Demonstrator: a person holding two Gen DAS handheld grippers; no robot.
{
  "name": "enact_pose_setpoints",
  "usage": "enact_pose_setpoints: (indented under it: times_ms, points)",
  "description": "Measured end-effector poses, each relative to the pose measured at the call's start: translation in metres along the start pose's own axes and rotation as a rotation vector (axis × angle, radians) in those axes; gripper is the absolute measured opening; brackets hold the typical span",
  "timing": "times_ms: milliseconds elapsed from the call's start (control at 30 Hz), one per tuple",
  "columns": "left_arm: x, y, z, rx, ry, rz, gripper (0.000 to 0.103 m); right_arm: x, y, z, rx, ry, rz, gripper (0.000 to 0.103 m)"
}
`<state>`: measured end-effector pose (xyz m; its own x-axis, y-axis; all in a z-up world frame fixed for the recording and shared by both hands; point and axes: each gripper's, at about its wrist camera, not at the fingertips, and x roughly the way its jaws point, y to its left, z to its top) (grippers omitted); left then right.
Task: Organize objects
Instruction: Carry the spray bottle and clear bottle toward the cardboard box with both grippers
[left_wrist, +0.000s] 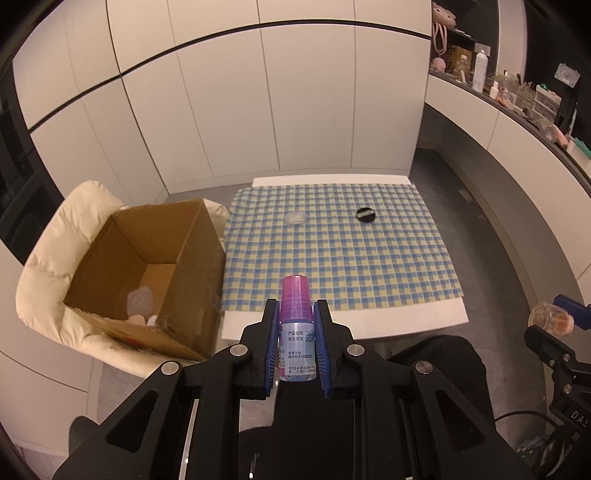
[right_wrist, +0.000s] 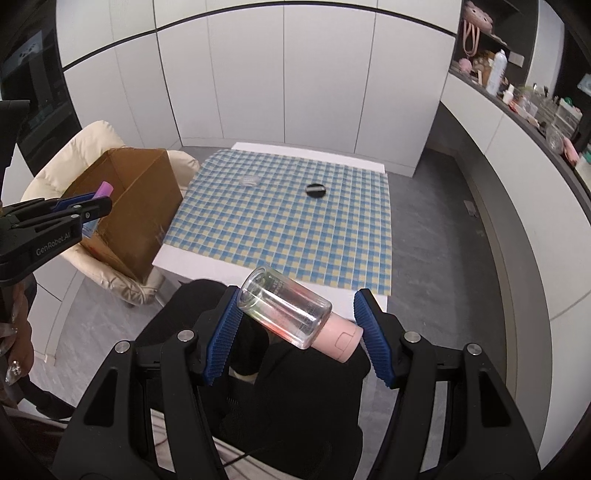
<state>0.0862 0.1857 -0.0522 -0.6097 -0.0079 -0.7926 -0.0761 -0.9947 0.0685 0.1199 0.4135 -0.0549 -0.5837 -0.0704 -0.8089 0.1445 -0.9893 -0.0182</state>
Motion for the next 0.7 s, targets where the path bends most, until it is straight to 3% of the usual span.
enact_pose_setpoints:
  times_ms: [333, 700]
  points:
    - [-0.002, -0.009, -0.009, 0.027, 0.006, -0.043, 0.018, 0.002, -0.006, -0.019, 0.024, 0.046, 0.000, 0.065]
    - [-0.001, -0.005, -0.013, 0.012, 0.018, -0.038, 0.018, 0.001, -0.010, -0.023, 0.042, 0.042, -0.005, 0.065]
